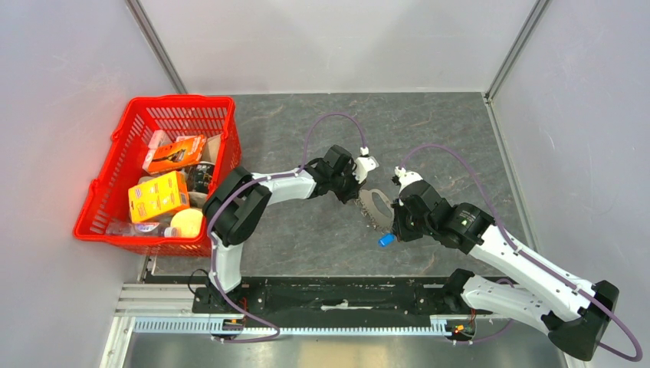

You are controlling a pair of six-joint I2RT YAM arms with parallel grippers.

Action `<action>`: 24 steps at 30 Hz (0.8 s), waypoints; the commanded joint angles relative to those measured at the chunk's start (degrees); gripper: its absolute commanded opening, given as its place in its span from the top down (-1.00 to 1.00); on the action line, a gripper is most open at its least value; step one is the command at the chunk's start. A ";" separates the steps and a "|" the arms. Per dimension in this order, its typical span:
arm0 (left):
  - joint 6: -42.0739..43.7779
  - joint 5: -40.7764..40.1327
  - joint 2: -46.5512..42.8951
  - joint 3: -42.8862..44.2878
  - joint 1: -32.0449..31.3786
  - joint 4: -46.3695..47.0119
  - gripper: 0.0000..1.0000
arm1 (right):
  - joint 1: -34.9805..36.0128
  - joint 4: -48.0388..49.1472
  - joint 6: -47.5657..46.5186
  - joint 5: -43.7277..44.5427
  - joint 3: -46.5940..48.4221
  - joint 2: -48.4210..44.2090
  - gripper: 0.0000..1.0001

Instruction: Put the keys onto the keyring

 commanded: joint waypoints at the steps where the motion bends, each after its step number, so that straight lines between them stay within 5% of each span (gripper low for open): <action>1: 3.68 1.77 -4.36 0.91 -1.01 -2.24 0.96 | 0.41 1.12 -0.66 -0.74 1.46 -1.17 1.00; 24: 17.11 24.50 -28.69 -0.65 -5.29 -18.87 0.96 | 0.42 -6.10 -6.92 -0.85 13.70 -1.81 1.00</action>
